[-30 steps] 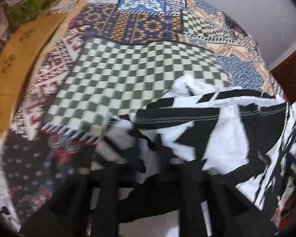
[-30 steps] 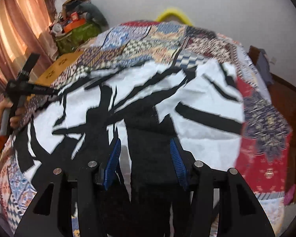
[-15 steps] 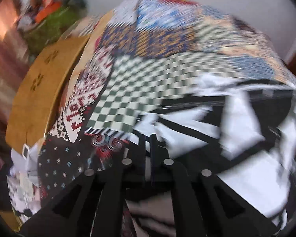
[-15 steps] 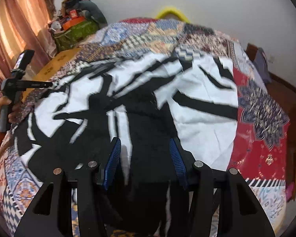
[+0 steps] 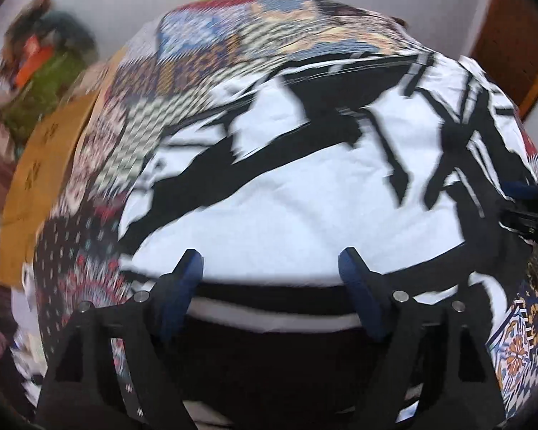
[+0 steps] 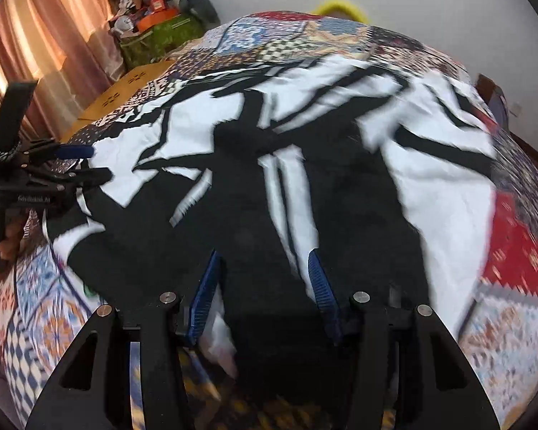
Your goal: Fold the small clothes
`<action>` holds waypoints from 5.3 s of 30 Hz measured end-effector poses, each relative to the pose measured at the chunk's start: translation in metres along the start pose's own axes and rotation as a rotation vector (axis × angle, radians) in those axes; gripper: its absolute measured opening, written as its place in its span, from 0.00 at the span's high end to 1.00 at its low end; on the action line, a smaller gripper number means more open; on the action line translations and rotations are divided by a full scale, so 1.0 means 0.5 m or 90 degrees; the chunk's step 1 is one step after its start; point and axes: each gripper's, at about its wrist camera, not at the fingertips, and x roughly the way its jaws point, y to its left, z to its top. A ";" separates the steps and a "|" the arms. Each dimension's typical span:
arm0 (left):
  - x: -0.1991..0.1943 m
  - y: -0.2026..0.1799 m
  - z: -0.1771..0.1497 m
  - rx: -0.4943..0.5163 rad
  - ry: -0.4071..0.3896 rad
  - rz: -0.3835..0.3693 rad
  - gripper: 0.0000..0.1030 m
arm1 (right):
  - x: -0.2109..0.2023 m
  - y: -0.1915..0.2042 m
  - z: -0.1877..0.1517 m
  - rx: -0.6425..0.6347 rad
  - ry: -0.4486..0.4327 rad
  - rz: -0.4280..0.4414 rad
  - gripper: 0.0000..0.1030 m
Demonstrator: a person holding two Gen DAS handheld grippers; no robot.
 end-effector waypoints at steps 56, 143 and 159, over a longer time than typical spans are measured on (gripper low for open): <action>-0.051 0.051 -0.123 -0.395 0.021 -0.291 0.03 | 0.000 0.098 -0.010 -0.015 0.027 0.009 0.30; -0.066 -0.163 -0.059 0.045 -0.003 -0.074 0.19 | -0.034 0.016 -0.064 0.017 0.010 -0.004 0.32; -0.120 -0.088 0.080 -0.019 -0.080 -0.039 0.20 | -0.102 -0.002 0.035 -0.043 -0.074 -0.063 0.32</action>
